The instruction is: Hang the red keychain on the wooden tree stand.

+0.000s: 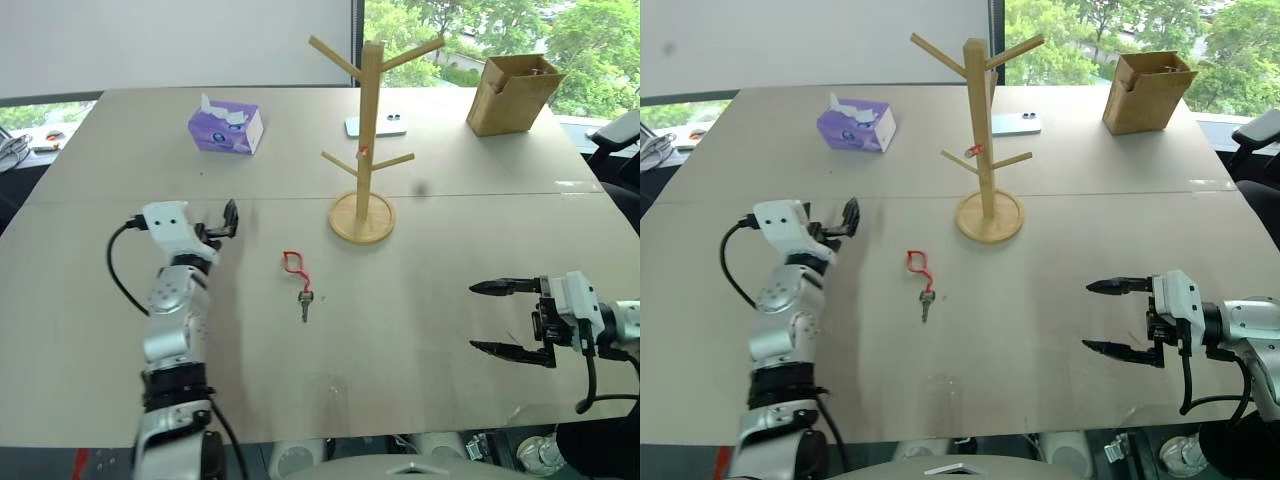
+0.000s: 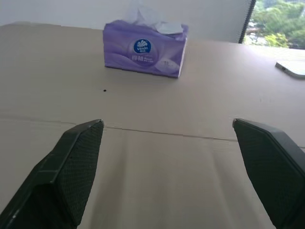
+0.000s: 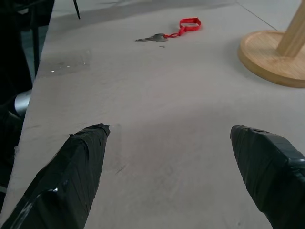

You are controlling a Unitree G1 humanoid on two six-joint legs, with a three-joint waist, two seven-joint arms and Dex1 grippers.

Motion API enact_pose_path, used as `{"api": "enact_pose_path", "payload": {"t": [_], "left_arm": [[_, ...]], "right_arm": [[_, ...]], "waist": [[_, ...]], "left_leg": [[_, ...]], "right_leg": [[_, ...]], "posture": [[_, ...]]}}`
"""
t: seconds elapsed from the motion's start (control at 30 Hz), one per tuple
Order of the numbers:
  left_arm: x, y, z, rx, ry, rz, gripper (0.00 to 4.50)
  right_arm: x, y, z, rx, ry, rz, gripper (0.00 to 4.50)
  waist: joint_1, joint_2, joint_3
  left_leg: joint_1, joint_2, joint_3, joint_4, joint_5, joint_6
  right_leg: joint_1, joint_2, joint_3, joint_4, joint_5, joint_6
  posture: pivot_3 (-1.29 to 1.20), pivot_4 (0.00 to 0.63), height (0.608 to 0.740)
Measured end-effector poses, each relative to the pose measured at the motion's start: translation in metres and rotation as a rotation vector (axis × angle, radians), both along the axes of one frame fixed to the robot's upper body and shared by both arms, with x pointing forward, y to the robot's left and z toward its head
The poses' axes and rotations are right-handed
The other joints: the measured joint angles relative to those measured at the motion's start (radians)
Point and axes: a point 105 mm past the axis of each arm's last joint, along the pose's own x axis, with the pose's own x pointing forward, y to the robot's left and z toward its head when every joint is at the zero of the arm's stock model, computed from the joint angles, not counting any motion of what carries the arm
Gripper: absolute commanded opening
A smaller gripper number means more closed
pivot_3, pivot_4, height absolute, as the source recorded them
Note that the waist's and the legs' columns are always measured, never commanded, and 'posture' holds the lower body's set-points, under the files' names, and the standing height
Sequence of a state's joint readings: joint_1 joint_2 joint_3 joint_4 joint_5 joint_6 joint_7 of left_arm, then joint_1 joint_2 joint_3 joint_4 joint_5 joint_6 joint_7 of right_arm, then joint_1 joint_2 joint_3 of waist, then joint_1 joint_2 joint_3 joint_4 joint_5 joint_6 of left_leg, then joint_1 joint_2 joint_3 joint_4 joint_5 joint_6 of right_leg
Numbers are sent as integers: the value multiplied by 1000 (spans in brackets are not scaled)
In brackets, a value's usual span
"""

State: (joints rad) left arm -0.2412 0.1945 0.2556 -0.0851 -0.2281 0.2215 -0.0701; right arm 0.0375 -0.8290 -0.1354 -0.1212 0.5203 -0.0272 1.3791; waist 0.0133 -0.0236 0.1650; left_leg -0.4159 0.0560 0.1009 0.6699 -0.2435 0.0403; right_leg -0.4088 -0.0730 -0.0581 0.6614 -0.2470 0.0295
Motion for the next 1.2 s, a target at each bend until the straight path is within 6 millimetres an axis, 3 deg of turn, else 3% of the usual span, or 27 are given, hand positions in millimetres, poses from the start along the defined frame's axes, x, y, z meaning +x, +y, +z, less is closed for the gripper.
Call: {"api": "enact_pose_path", "payload": {"t": [0.13, 0.23, 0.37, 0.57, 0.8, 1.2], "left_arm": [[-19, -43, 3, 35, 25, -90, 4500], [-25, -47, 1, 9, 44, -93, 4500], [-59, -49, -19, -9, 164, -70, 4500], [-77, -56, -23, -13, 257, -57, 4500], [-82, -66, -38, 10, 417, -96, 4500], [-80, -89, -38, 23, 458, -183, 4500]], "right_arm": [[4, -4, -3, 1, -25, -23, 4380], [5, -5, -5, 1, -25, -33, 4380], [5, -9, -8, -5, -25, -54, 4380], [5, -9, -10, -4, -23, -65, 4380], [6, -9, -9, -3, -28, -64, 4380], [1, -14, -4, -11, -37, -82, 4380]], "waist": [[2, 0, 0], [0, 0, 0], [2, 0, 0], [4, 0, 0], [3, 0, 0], [3, 0, 0]], "left_leg": [[1, 0, -1, 0, 0, 0], [2, 0, -1, -1, 0, 0], [1, 0, -1, 0, -2, 3], [1, 0, -3, 0, -2, 4], [1, -1, -4, 0, -2, 4], [1, -1, -4, 0, -2, 4]], "right_leg": [[0, 1, 0, 1, 0, 0], [0, 2, 0, 1, 0, 0], [0, 1, 1, 0, 0, 0], [0, 1, 0, 1, 0, 0], [0, 2, 0, 1, 0, -1], [0, 2, 0, 1, 0, -1]], "posture": [[0, 150, 740], [0, 150, 740], [0, 150, 740], [0, 150, 740], [0, 150, 740], [0, 150, 740]]}}
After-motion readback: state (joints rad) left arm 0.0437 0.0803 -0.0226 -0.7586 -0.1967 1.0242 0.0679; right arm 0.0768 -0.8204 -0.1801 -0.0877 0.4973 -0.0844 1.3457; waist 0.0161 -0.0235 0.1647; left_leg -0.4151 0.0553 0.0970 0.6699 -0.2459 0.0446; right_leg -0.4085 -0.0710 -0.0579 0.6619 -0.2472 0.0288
